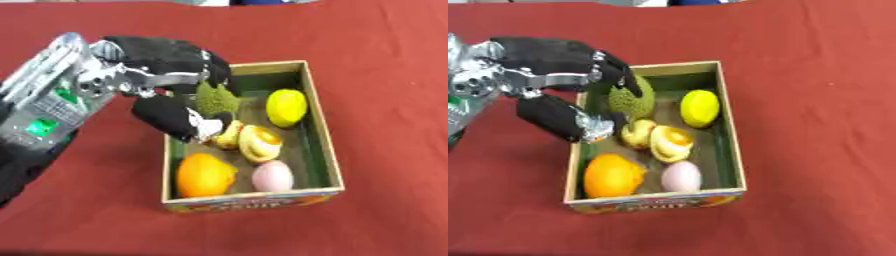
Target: Pick up objects on the table and place them in the box.
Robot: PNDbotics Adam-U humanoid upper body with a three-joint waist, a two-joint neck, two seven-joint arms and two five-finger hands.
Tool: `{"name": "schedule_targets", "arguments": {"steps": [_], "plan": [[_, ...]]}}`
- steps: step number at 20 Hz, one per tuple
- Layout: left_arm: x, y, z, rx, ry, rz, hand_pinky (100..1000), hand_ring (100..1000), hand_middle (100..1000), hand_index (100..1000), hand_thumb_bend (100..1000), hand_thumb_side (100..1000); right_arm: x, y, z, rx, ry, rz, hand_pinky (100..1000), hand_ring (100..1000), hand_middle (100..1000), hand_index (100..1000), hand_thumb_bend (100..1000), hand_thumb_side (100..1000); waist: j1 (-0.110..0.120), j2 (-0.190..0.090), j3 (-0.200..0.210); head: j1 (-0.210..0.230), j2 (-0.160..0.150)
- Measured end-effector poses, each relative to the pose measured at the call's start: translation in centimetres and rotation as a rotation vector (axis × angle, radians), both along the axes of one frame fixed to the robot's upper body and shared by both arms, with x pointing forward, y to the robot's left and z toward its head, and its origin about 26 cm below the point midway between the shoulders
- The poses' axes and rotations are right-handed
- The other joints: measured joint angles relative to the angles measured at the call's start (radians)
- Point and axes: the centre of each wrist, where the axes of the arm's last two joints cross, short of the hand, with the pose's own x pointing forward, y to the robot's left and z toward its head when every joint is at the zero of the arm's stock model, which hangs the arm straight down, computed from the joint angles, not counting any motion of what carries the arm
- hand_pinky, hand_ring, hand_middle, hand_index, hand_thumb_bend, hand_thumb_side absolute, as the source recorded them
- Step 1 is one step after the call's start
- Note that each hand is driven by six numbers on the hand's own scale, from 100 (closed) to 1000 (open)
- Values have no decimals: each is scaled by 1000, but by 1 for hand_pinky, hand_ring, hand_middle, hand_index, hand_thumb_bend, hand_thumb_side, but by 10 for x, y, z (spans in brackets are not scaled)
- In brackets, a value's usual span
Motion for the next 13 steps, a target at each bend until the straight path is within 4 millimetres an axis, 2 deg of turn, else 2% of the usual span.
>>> {"name": "schedule_targets", "arguments": {"steps": [1,4,6,9,13], "plan": [[-3,9,4,-101,-17,19,785,698,702,820,100,629,0,0,0,1,-1,0,772,754,756,891,100,533,-3,-4,3,-5,1],[-8,42,18,-472,-118,75,774,673,679,815,100,626,0,0,1,3,-6,0,773,755,758,892,100,532,-8,-10,14,-23,1],[-8,67,19,-748,-201,118,772,673,677,818,100,632,0,0,1,4,-7,-1,773,755,760,892,100,531,-10,-10,21,-31,1],[-9,107,3,-1088,-304,211,777,679,678,848,100,652,0,0,2,5,-13,-3,774,753,763,892,100,530,-19,-11,31,-39,1],[-16,146,-34,-1351,-365,335,782,683,680,868,100,670,0,0,4,3,-23,-12,775,750,766,894,100,529,-27,-15,42,-42,1]]}}
